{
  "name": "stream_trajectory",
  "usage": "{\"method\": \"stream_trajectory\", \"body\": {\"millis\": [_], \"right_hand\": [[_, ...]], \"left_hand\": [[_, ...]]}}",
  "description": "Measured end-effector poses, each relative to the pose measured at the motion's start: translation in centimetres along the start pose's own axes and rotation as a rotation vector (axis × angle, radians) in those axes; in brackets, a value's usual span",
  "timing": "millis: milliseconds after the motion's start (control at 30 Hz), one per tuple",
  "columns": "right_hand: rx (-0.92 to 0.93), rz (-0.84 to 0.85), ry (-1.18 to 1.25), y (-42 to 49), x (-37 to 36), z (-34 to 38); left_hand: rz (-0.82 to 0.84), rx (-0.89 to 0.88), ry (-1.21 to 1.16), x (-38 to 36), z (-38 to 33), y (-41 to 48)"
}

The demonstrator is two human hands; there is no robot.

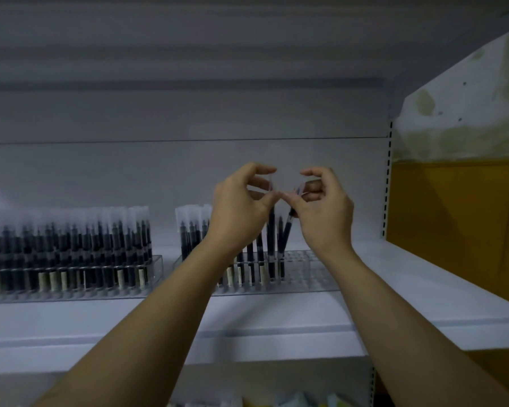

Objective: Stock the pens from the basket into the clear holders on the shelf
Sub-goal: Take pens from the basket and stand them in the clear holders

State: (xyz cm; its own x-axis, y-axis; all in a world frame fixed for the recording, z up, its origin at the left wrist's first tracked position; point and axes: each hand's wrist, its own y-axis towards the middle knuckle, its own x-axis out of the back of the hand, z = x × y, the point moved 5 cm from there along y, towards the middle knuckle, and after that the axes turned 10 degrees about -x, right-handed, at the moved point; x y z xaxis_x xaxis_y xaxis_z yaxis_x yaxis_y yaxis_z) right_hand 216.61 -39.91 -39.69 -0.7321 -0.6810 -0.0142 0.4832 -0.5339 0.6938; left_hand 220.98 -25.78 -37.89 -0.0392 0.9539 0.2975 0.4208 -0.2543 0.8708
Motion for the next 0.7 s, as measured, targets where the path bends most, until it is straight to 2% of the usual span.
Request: {"method": "stream_trajectory", "body": {"millis": [500,700], "right_hand": [[0.096,0.007,-0.126,-0.3,0.4,0.6],[0.145,0.005,-0.182,-0.8,0.4,1.2]], "left_hand": [[0.004,0.027,0.039,0.3,0.0,0.5],[0.15,0.026,0.239,-0.7,1.2,-0.5]]}}
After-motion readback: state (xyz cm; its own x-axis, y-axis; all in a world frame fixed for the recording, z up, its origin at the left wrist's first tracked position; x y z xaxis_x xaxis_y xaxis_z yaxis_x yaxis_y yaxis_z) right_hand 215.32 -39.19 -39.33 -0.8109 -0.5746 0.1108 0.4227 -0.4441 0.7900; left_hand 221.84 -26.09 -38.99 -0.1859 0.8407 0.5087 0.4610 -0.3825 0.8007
